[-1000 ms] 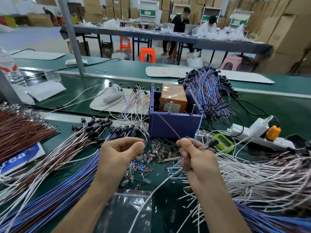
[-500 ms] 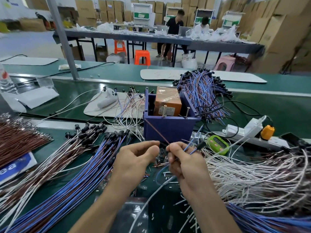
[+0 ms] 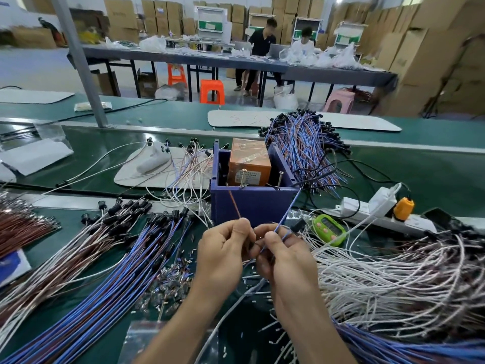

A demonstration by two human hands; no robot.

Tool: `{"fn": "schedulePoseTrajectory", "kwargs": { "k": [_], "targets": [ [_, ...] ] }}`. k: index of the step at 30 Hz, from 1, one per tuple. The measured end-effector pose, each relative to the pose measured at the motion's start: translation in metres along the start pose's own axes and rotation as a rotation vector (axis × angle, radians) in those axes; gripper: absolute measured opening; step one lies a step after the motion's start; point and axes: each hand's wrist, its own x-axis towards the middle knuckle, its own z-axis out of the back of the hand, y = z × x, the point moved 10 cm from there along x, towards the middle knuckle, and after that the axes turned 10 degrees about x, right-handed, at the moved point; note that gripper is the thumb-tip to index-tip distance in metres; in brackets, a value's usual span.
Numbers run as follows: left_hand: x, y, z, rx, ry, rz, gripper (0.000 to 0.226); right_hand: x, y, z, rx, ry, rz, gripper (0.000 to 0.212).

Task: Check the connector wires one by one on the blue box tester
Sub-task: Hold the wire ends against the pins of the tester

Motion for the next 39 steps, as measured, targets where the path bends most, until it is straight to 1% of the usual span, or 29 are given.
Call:
{"fn": "schedulePoseTrajectory", "kwargs": {
  "k": [2, 3, 6, 8, 10, 12, 14, 17, 24, 28, 33, 39],
  "targets": [
    [-0.001, -0.008, 0.004, 0.127, -0.042, -0.061, 0.047, -0.001, -0.001, -0.003, -0.028, 0.006, 0.042, 0.033],
    [0.0, -0.009, 0.005, 0.154, -0.058, -0.068, 0.048, 0.0, 0.0, -0.002, -0.035, 0.003, 0.062, 0.035],
    [0.003, -0.009, 0.004, 0.18, -0.065, -0.07, 0.052, 0.002, 0.0, -0.001, -0.007, -0.011, 0.07, 0.039],
    [0.006, -0.01, 0.003, 0.203, -0.067, -0.076, 0.052, 0.005, 0.0, 0.002, -0.045, -0.032, 0.08, 0.039],
    [0.009, -0.009, 0.002, 0.225, -0.081, -0.07, 0.05, 0.008, 0.002, 0.009, -0.134, -0.08, 0.111, 0.037],
    [0.011, -0.006, 0.003, 0.191, -0.092, -0.055, 0.051, 0.01, 0.004, 0.019, -0.207, -0.151, 0.142, 0.034],
    [0.013, -0.005, 0.008, 0.227, -0.114, -0.073, 0.05, 0.012, 0.007, 0.026, -0.214, -0.191, 0.158, 0.033],
    [0.016, -0.005, 0.016, 0.27, -0.138, -0.091, 0.049, 0.014, 0.006, 0.027, -0.167, -0.178, 0.149, 0.035],
    [0.021, 0.001, 0.017, 0.29, -0.114, -0.066, 0.052, 0.017, 0.003, 0.031, -0.19, -0.181, 0.11, 0.039],
    [0.023, 0.004, 0.015, 0.269, -0.084, -0.043, 0.053, 0.017, 0.004, 0.031, -0.205, -0.176, 0.114, 0.039],
    [0.022, 0.001, 0.012, 0.291, -0.063, -0.06, 0.055, 0.017, 0.005, 0.031, -0.205, -0.173, 0.131, 0.04],
    [0.022, 0.0, 0.011, 0.3, -0.052, -0.073, 0.051, 0.017, 0.006, 0.034, -0.219, -0.192, 0.144, 0.038]
  ]
}}
